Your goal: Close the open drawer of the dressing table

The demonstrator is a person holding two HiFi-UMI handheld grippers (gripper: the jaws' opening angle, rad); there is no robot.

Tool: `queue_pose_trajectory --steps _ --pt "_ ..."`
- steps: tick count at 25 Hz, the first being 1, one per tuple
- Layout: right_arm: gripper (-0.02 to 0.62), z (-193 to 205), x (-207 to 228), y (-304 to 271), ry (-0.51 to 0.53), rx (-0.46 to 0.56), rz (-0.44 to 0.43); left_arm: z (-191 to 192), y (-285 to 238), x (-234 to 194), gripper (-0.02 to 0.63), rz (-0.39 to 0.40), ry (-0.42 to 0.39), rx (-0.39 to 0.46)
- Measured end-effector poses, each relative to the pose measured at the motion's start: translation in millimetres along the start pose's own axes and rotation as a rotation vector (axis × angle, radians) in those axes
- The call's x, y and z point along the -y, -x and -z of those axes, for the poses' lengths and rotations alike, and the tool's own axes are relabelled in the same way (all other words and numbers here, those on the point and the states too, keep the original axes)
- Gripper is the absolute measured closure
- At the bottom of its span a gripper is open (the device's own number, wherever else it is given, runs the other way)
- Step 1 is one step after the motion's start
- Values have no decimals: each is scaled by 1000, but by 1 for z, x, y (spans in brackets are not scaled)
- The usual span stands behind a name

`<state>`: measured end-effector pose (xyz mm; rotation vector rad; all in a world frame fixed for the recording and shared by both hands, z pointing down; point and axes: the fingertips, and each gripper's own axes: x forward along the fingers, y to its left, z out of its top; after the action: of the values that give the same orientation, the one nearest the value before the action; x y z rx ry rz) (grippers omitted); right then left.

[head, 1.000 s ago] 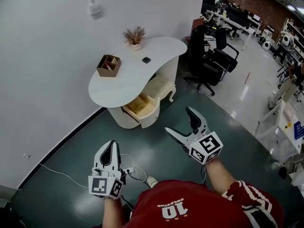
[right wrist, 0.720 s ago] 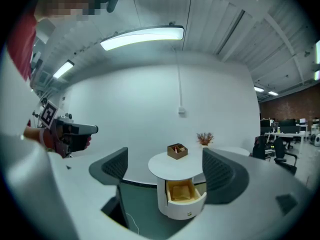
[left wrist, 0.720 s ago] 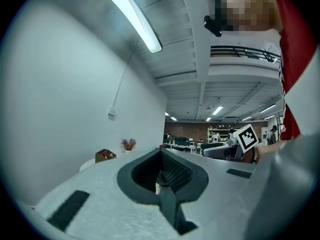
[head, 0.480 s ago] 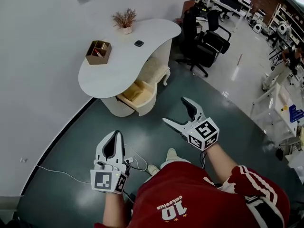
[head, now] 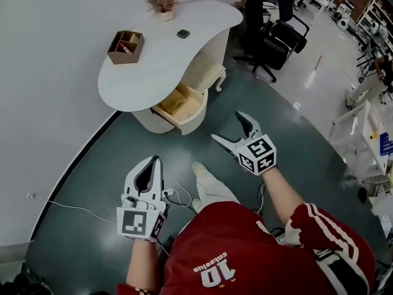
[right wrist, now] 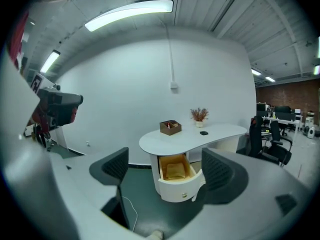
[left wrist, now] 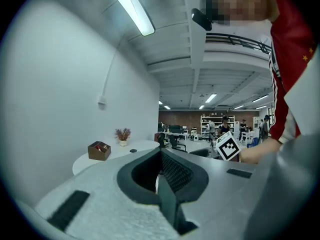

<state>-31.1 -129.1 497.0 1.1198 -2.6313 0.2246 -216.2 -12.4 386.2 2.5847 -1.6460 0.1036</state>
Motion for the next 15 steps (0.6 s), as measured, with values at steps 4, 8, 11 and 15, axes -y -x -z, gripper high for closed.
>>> queue_pose_trajectory --steps 4,8,11,15 --pt "149 23 16 -34 -62 -26 -32 5 -26 -3 607 13 -10 -20" --pt "152 45 34 -70 -76 -55 -53 12 -61 -6 607 26 -19 -52" --pt "153 68 51 -102 -81 -82 -69 16 -90 -8 607 51 -53 -100" --pt "159 117 71 -137 -100 -149 -78 24 -123 -10 606 94 -90 -154"
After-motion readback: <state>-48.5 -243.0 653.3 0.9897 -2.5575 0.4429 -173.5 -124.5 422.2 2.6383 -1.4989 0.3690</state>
